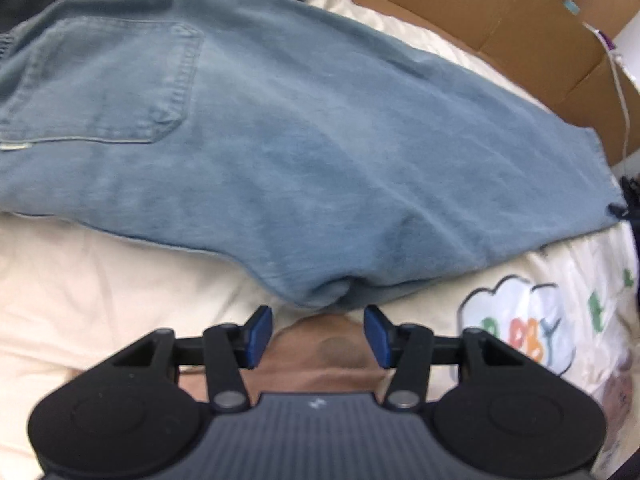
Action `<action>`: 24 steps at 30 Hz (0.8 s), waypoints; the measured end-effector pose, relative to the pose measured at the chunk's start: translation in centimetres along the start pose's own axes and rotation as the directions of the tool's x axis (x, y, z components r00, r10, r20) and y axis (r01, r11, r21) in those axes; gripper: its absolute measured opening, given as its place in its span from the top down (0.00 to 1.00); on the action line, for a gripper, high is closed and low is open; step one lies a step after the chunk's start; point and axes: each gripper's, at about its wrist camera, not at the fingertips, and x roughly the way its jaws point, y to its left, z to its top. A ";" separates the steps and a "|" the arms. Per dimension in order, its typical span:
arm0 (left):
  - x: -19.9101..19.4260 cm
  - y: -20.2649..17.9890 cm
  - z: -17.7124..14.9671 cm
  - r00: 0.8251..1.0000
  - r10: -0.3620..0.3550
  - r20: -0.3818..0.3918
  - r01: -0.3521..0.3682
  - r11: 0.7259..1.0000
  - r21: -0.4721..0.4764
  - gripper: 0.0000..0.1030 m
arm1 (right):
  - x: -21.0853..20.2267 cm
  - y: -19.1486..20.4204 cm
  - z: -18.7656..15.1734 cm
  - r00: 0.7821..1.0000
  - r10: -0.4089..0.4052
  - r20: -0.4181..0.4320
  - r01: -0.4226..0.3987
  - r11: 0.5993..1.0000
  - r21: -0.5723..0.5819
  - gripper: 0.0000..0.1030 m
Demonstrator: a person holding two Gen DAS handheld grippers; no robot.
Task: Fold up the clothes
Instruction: 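Close the left gripper on the jeans edge while the right gripper grasps the edge too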
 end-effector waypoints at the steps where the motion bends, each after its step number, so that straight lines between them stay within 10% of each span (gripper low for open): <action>1: 0.1 -0.2 0.0 1.000 -0.004 0.008 0.004 1.000 -0.004 0.46 | 0.3 0.7 -0.2 1.000 0.011 -0.008 -0.011 1.000 -0.018 0.63; 24: -0.4 1.3 0.3 0.989 0.035 0.147 -0.014 0.989 -0.147 0.42 | 1.7 5.1 -4.7 0.995 0.065 -0.079 -0.071 0.995 -0.074 0.62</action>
